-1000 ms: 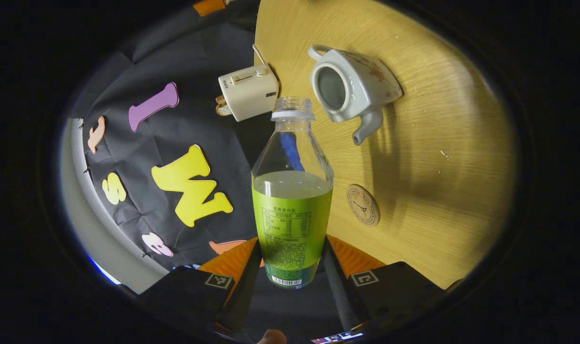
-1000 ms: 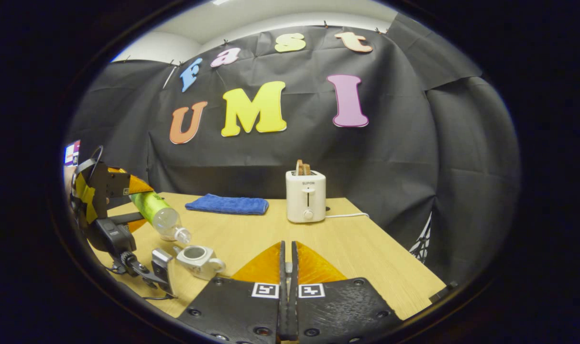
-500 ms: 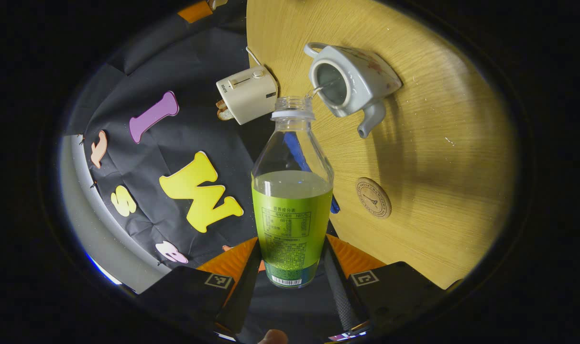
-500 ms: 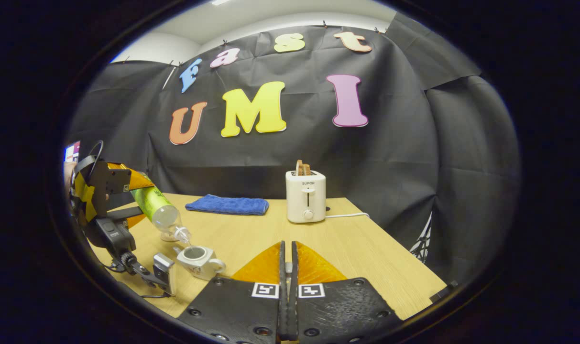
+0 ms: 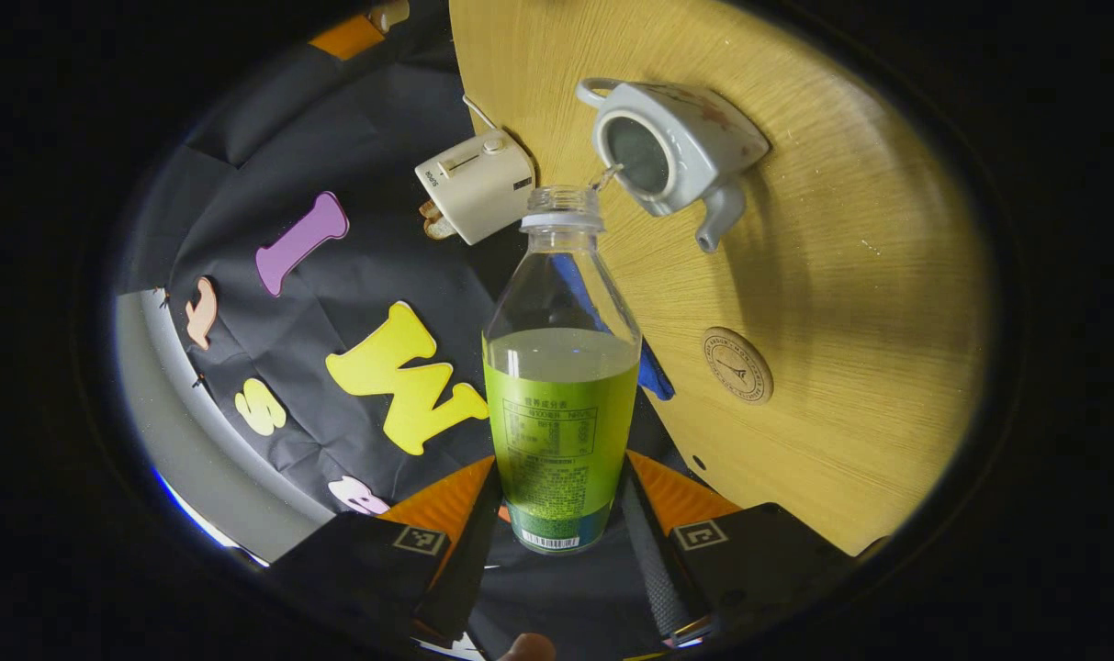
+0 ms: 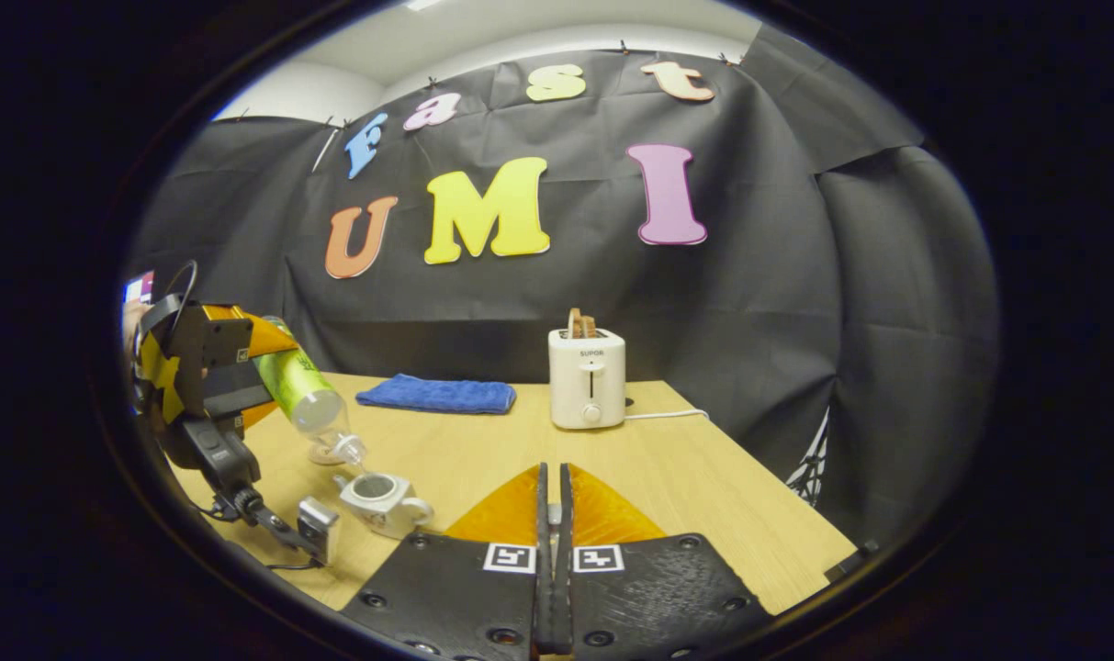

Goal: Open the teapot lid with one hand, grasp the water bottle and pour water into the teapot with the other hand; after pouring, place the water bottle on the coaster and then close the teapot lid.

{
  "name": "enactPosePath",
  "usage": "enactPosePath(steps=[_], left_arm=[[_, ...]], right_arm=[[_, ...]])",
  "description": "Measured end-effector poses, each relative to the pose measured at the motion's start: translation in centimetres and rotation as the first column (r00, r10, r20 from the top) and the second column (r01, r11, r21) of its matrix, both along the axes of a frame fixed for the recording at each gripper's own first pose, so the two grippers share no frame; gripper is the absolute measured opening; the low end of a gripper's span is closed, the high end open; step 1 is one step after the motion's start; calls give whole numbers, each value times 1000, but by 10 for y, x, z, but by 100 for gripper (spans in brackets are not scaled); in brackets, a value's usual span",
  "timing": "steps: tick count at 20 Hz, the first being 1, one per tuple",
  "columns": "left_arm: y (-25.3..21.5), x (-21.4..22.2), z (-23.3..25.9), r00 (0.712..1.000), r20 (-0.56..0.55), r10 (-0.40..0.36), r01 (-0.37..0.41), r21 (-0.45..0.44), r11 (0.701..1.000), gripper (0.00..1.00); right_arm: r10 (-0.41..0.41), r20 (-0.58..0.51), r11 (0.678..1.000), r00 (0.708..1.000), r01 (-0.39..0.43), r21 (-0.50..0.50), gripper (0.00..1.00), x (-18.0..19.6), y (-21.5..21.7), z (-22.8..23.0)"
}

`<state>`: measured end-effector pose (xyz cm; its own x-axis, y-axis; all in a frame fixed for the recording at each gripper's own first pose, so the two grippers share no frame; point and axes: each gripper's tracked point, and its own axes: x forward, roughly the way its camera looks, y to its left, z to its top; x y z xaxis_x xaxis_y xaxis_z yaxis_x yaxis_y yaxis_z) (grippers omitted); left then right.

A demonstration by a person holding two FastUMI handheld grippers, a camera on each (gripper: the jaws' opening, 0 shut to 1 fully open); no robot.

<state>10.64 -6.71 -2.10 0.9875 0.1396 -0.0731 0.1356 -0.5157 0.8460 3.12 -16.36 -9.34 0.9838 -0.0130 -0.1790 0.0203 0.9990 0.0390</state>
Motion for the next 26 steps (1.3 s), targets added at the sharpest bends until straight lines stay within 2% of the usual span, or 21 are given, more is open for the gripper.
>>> enactPosePath(steps=[14,20,23,26], left_arm=[[-1,1,0,1000,-2,-18,18,-6,1000,75],[-1,2,1,999,4,-34,34,-54,998,74],[-4,3,1,999,17,-52,54,-111,992,74],[5,2,-6,999,11,-35,36,-174,984,74]], right_arm=[[-4,12,1000,1000,4,-5,0,-1,-1,5],[-10,17,1000,1000,10,-5,0,-3,-1,8],[-13,20,1000,1000,13,-4,1,-4,-1,10],[-18,22,1000,1000,18,-9,1,-5,-1,13]])
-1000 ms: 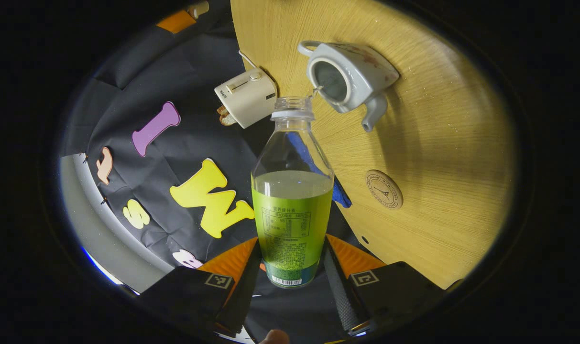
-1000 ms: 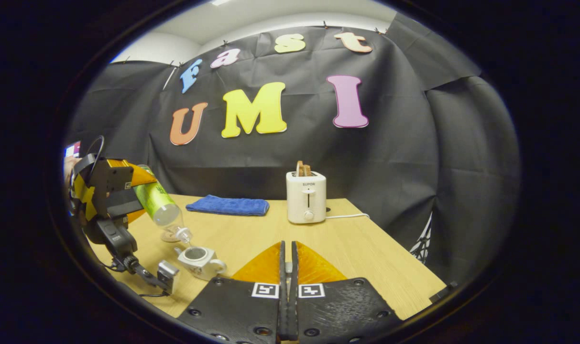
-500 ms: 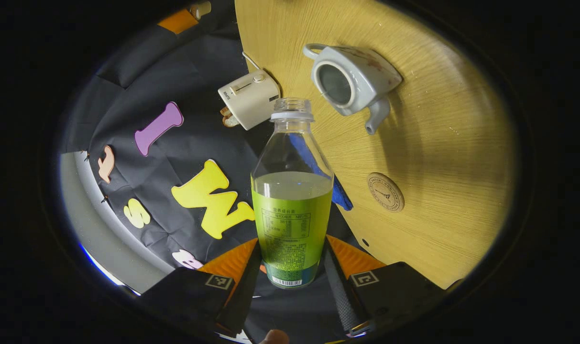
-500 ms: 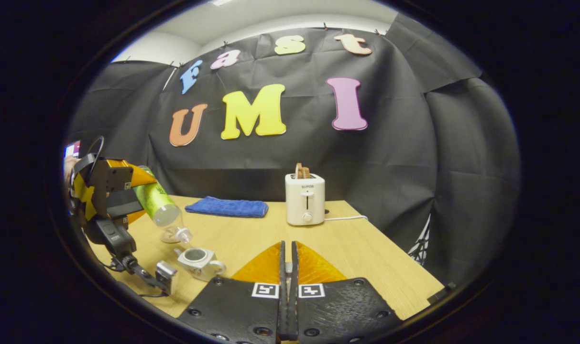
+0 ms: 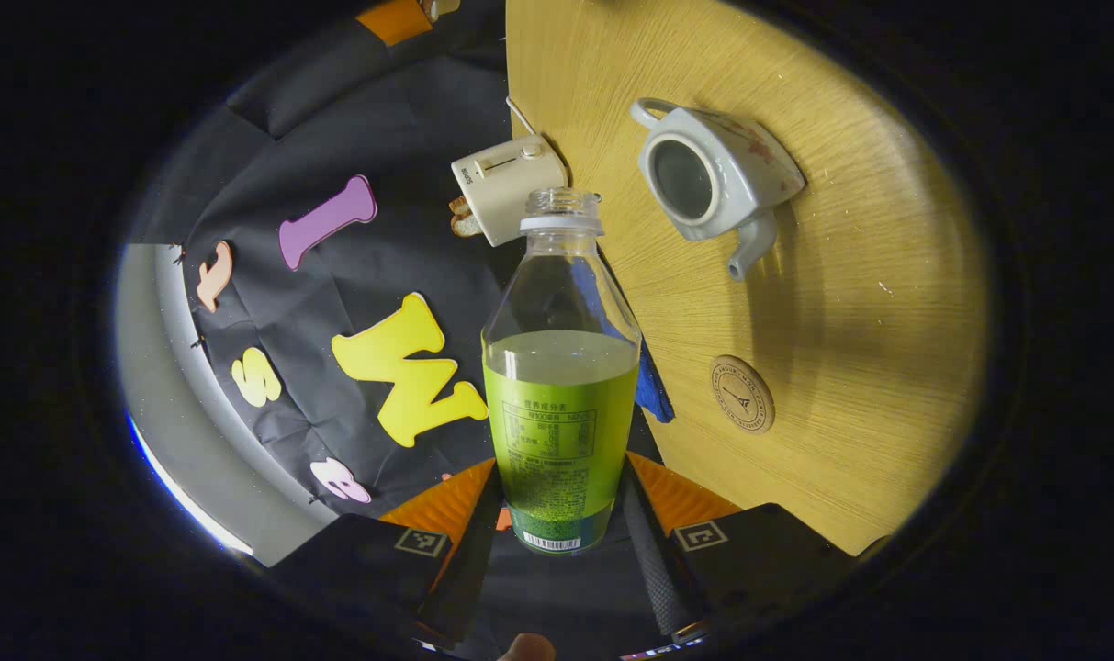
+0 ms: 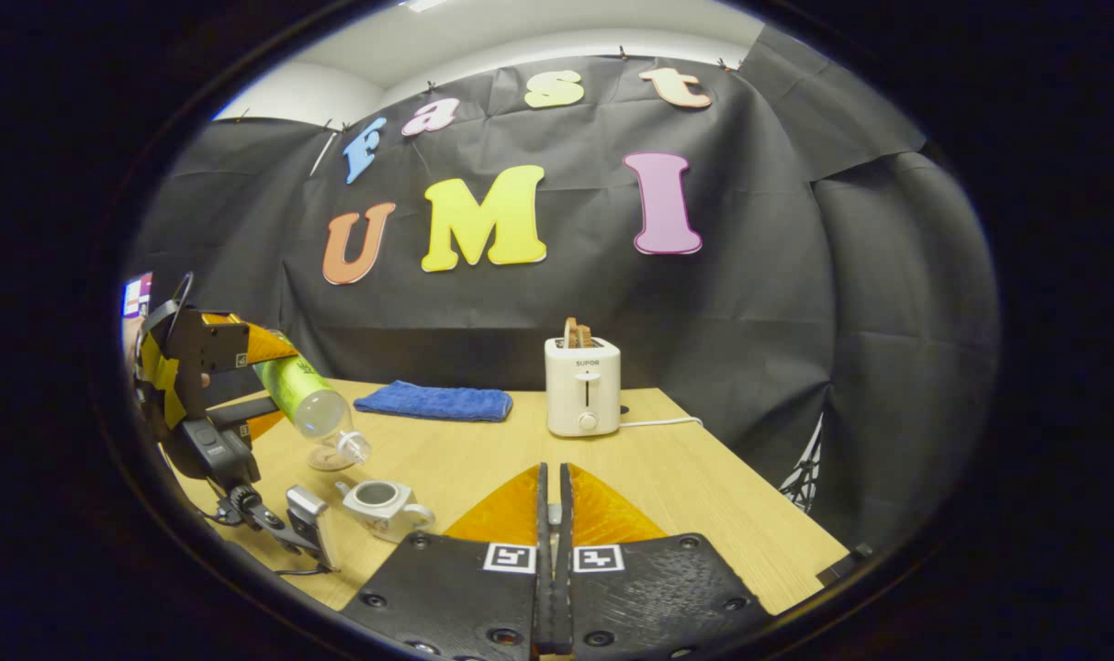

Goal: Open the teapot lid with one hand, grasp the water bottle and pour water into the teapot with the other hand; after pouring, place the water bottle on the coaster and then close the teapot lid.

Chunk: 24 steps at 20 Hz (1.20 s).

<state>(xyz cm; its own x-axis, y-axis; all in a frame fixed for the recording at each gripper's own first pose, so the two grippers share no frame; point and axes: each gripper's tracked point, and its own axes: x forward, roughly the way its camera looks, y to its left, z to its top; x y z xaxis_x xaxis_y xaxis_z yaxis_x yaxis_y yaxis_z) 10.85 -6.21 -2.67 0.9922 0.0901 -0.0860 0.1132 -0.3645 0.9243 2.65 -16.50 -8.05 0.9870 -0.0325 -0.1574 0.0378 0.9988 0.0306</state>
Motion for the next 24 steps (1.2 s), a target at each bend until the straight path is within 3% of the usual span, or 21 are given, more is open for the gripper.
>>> enactPosePath(steps=[2,4,6,8,10,12,13,18,24], left_arm=[[8,1,-8,1000,-26,7,-10,-91,996,74],[15,-2,-13,1000,-26,13,-19,-235,972,74],[21,-3,-17,999,-37,25,-37,-379,925,74],[32,-3,-16,998,-33,47,-58,-525,849,74],[38,-5,-8,998,-17,62,-58,-666,744,74],[47,-6,-5,996,-35,79,-75,-798,598,74],[51,-4,-4,995,-45,84,-82,-856,510,74],[60,6,2,996,-32,82,-47,-981,187,75],[63,39,-11,999,-33,36,-29,-996,-86,75]], right_arm=[[0,5,1000,1000,0,-4,0,-2,2,4],[0,11,1000,1000,0,1,1,-2,4,8],[2,12,1000,1000,-2,6,0,-2,7,13],[7,16,1000,1000,-7,12,0,-3,14,19],[19,22,1000,1000,-19,14,0,-3,24,25],[30,28,1000,999,-30,5,0,-3,33,30],[34,32,999,999,-34,0,0,-3,38,32],[58,49,998,997,-58,-8,0,-3,60,44],[72,32,997,997,-73,4,0,2,74,38]])
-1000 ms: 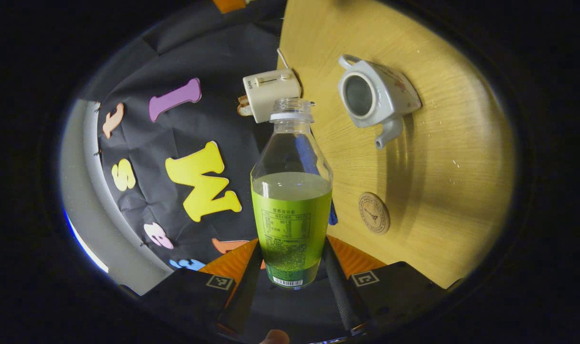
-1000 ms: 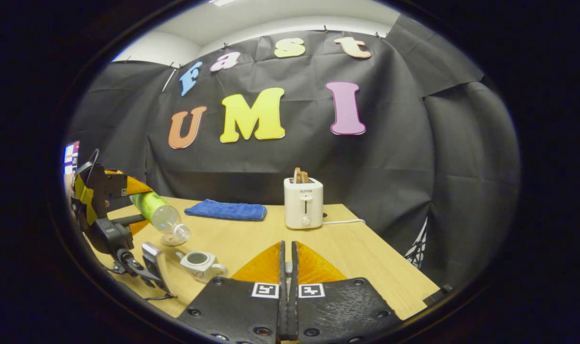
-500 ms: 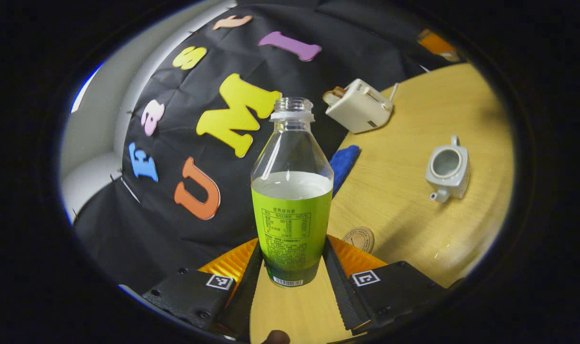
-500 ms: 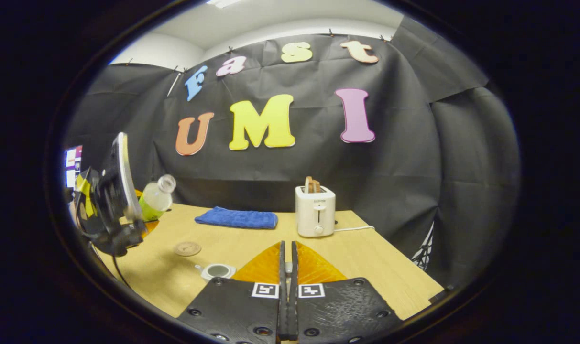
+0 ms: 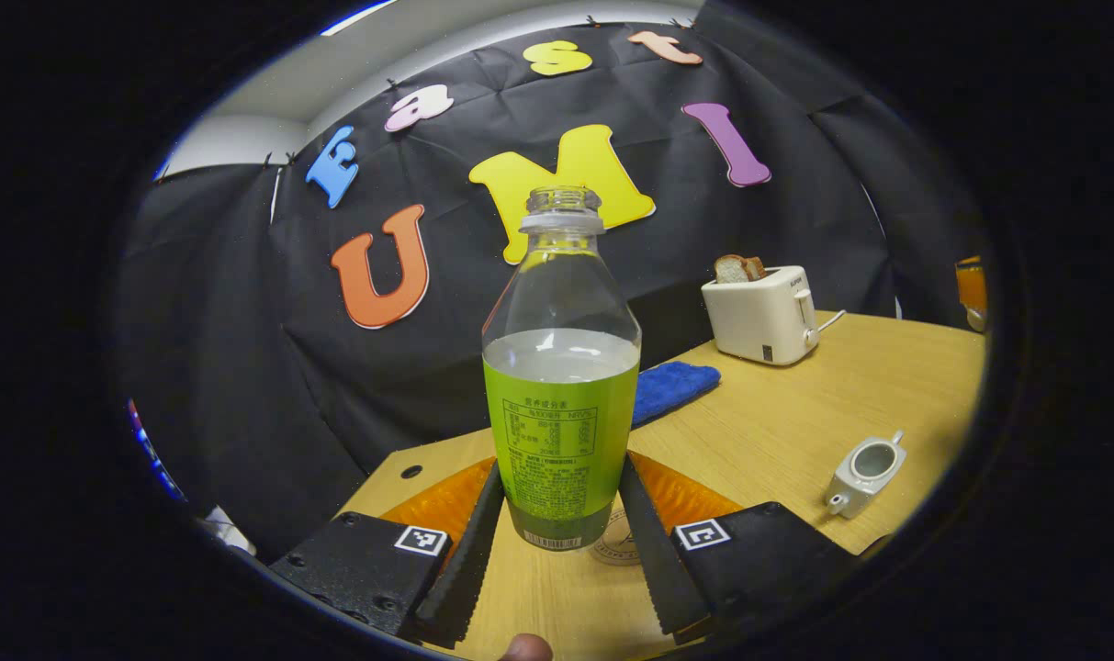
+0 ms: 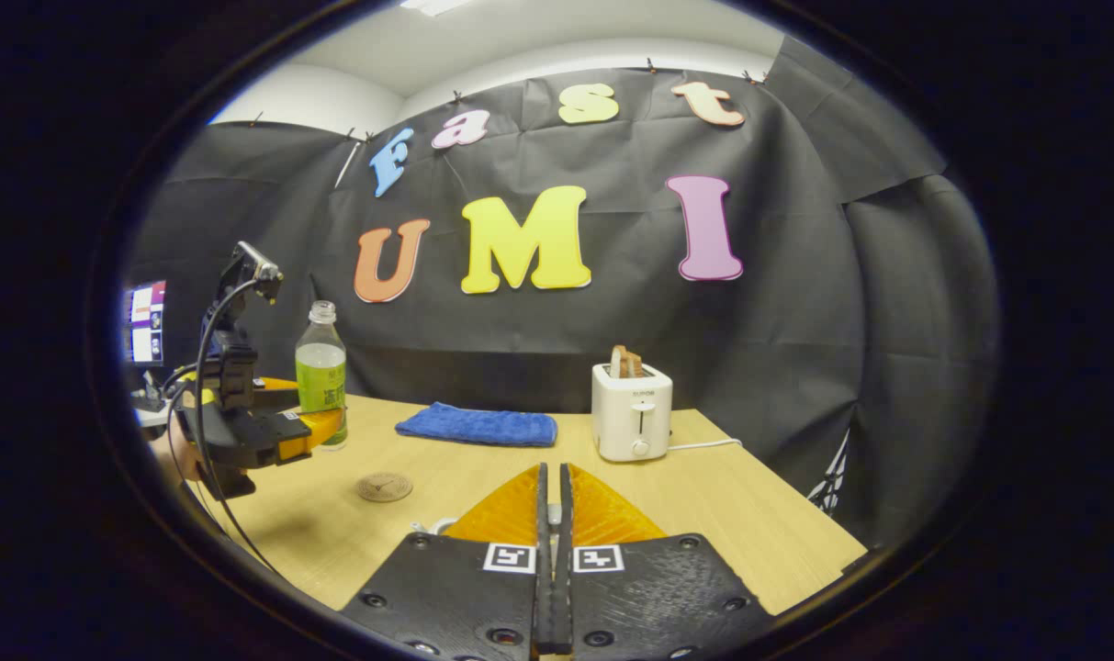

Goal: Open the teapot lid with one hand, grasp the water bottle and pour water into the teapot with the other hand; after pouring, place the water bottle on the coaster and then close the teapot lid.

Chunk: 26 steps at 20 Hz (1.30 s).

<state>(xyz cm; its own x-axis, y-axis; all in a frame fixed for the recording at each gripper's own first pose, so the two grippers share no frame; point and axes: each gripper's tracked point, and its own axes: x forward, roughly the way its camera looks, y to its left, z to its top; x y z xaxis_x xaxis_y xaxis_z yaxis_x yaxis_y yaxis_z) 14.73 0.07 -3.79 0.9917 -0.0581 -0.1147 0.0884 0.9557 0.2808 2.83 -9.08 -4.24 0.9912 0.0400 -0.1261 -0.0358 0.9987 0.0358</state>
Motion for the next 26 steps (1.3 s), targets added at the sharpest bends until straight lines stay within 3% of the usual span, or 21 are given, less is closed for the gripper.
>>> enactPosePath(steps=[6,11,21,26], left_arm=[[-10,28,-14,998,33,-47,52,-176,983,75],[-16,41,-35,998,-8,-62,59,-233,971,76],[-10,46,-93,984,-167,-58,13,-260,966,77],[-10,48,-93,984,-168,-62,17,-256,967,78]], right_arm=[[2,-30,1000,1000,-1,27,0,5,-1,-14],[-4,-49,999,999,6,37,0,11,-4,-24],[5,-76,1000,997,-3,28,1,18,1,-36],[12,-81,1000,997,-10,25,0,18,6,-39]])
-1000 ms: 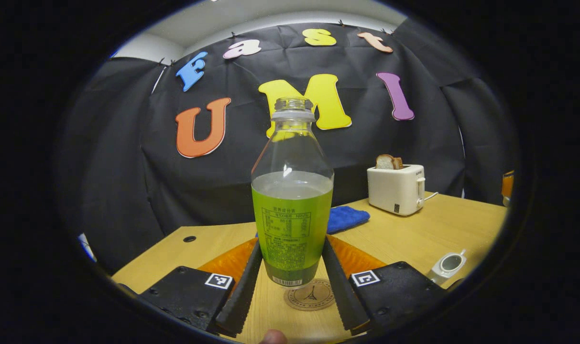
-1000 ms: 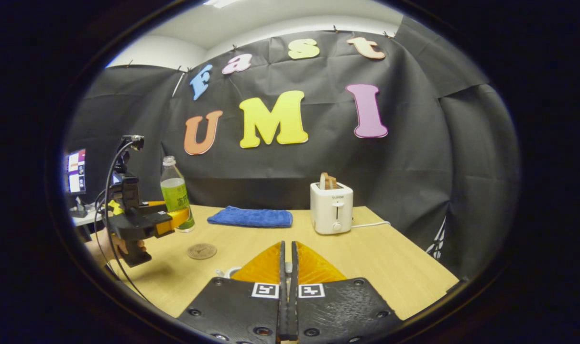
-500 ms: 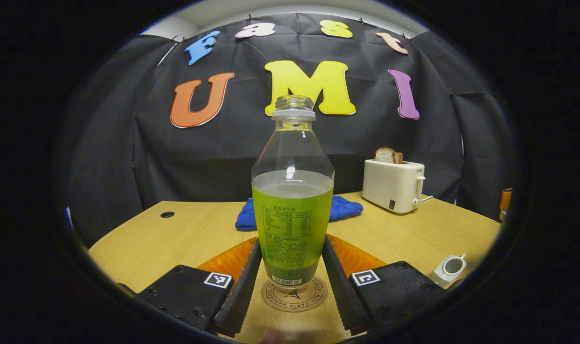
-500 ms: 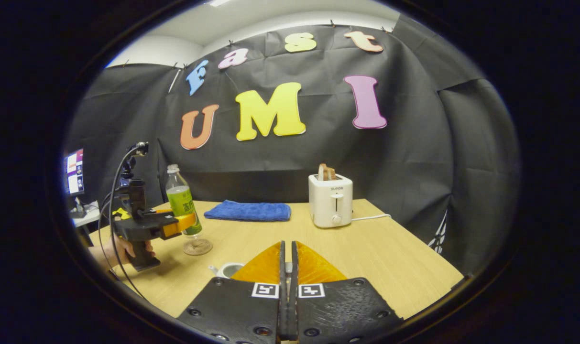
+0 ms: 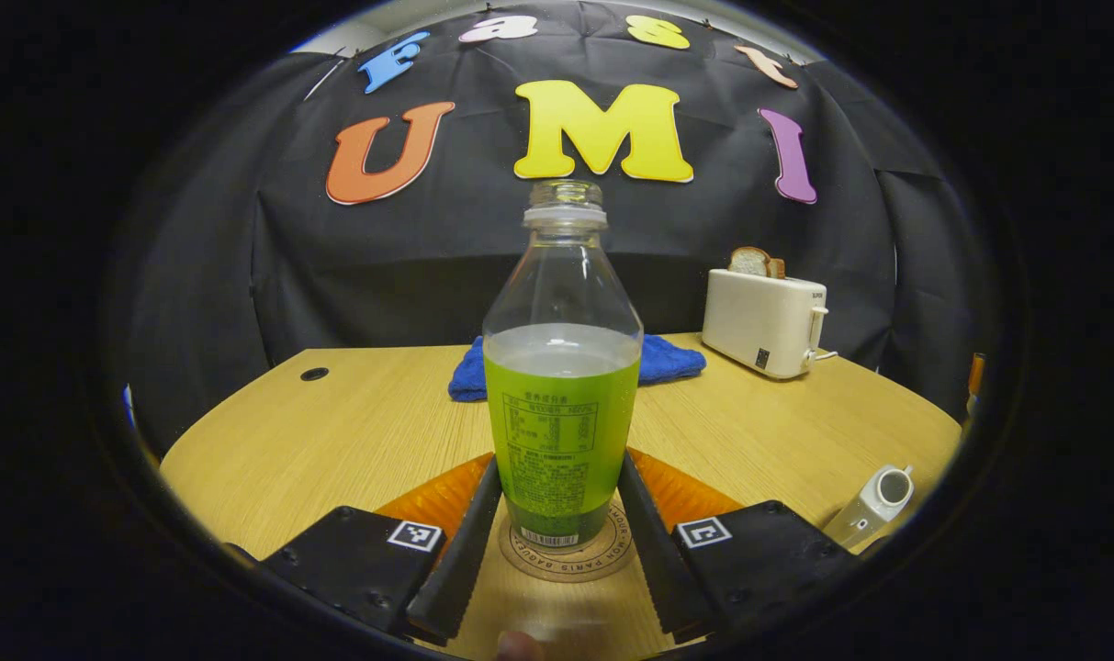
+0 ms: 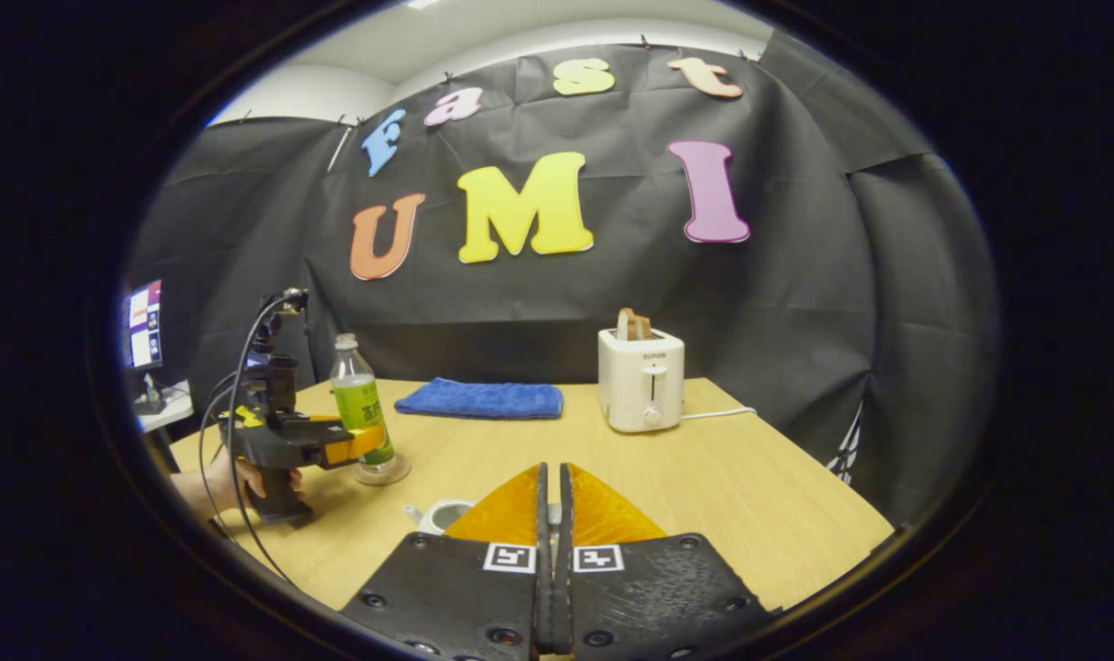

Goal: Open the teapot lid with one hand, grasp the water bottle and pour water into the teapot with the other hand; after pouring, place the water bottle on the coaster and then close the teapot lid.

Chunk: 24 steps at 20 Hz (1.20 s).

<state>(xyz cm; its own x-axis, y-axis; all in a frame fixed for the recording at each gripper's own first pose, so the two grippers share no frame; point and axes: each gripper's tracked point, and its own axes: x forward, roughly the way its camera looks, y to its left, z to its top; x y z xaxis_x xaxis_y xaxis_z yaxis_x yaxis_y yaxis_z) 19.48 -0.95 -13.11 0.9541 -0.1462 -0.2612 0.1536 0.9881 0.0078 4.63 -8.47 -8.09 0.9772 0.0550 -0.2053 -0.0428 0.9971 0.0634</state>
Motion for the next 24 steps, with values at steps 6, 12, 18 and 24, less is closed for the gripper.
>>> enactPosePath(steps=[6,12,18,24], left_arm=[[5,-6,-3,1000,-15,6,-6,6,1000,100],[32,-48,3,995,-36,89,-91,-35,995,100],[68,-99,38,985,59,165,-164,-23,986,100],[92,-142,67,968,135,212,-215,6,977,100]], right_arm=[[11,7,1000,1000,-11,-10,0,1,7,3],[103,34,995,994,-103,-19,0,13,41,5],[196,24,980,980,-196,-16,0,33,79,-12],[229,0,973,973,-229,-31,0,52,97,-34]])
